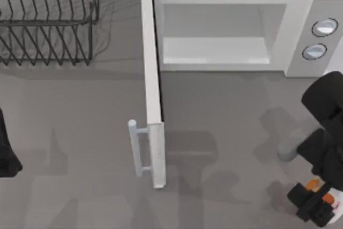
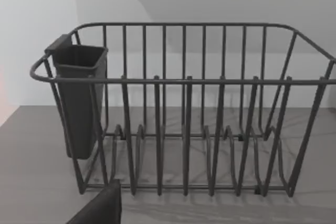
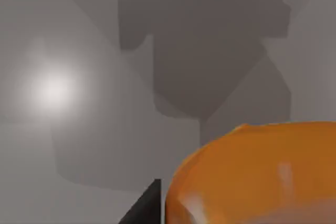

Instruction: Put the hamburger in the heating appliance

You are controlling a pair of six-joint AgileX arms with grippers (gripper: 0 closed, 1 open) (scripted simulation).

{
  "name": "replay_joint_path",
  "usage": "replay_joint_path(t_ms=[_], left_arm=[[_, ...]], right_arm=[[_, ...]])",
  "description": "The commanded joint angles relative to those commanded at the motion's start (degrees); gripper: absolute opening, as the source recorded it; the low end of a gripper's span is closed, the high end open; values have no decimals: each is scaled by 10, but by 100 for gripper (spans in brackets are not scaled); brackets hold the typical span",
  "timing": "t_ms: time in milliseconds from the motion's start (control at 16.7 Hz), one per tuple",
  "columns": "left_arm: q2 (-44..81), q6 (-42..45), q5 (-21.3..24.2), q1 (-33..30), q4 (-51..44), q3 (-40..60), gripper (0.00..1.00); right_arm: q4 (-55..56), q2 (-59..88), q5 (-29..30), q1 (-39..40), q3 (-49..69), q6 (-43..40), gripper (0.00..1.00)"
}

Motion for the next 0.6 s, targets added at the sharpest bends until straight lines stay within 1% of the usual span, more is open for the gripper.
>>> replay_joint_path(t_ms=[180,300,600], left_arm=[[0,0,0,0,0,0,100],[0,0,0,0,0,0,100],[0,0,0,0,0,0,100]], right_arm=[[-102,-34,0,-2,54,0,0],[-144,-56,0,-3,83,-1,0],[-163,-69,0,-4,98,-2,0]])
